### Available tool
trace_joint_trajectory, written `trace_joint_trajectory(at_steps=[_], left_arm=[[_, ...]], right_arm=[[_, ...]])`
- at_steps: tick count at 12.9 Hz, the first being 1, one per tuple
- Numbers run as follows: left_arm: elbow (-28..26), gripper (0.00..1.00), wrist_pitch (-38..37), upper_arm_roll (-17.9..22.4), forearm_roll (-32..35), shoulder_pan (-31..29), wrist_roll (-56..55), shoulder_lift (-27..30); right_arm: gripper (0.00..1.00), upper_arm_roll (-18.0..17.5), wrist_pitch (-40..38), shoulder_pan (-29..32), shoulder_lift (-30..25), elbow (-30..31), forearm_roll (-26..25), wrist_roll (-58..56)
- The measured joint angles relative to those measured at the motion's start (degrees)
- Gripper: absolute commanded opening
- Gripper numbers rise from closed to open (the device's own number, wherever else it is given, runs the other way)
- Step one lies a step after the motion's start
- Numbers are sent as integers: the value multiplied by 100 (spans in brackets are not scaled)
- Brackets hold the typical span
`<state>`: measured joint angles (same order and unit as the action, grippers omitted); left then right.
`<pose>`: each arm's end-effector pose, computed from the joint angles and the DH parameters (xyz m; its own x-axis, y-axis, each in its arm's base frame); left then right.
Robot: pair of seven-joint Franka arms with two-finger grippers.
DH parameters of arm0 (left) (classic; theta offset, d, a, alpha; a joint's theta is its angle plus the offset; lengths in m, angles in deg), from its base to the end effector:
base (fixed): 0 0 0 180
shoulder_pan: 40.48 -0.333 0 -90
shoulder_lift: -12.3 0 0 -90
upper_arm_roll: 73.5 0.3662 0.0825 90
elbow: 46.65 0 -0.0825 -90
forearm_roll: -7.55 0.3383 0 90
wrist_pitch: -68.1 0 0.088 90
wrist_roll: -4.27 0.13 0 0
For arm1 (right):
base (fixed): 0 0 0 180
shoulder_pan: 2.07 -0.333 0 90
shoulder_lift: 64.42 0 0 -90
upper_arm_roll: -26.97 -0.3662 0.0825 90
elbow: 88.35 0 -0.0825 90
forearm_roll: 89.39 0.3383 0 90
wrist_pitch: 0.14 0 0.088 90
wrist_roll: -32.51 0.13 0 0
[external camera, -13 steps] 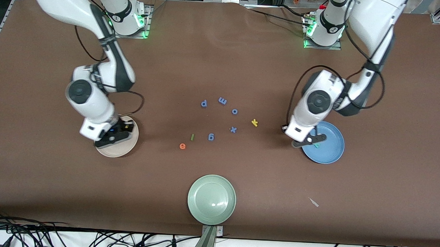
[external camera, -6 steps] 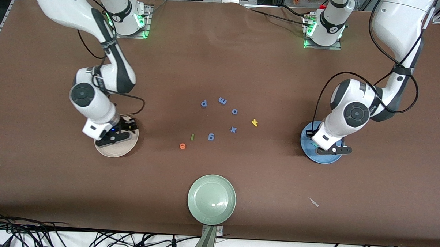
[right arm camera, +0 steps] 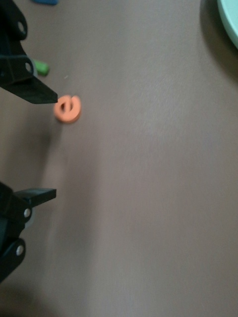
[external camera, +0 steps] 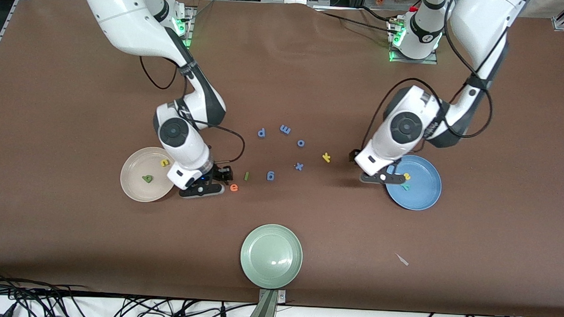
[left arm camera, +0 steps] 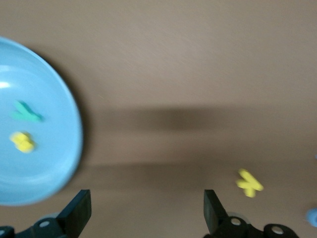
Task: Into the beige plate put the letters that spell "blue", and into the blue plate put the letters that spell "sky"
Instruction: 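Grasp the x with the left gripper while the right gripper grasps the e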
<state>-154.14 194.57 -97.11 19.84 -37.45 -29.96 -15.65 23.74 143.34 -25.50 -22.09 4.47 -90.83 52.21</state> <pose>0.5590 -0.2423 0.3131 0.9941 0.0291 -0.1044 0.0258 -0.9991 -0.0329 0.6384 0.3121 0.2512 0.9844 0.1173 0.1308 0.1270 -0.9896 -0.0683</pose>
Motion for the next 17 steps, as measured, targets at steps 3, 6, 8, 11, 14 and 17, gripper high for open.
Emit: trace_joint_trajectory(at_steps=[3,6,8,11,14,17], left_arm=[[157,100,289,-33,0,442,-1234,-382],[464,95,391,-31,0,815,-2157,-889],[517,83,612,-28,0,857,-2378,-1116],[558,56,891,17,0,850,-2471,-1381],[618,26,889,15,0,849,-2566,-1389],[630,12,861,16,0,848,-2608,-1370]], right_arm=[[77,10,8,-159,494,-482,15,523],[54,54,11,-275,584,-580,15,705],[21,70,6,-279,583,-581,12,706],[2,93,-17,-285,568,-585,13,703],[3,149,-240,-190,507,-578,9,428],[3,206,-538,315,7,-241,6,-876]])
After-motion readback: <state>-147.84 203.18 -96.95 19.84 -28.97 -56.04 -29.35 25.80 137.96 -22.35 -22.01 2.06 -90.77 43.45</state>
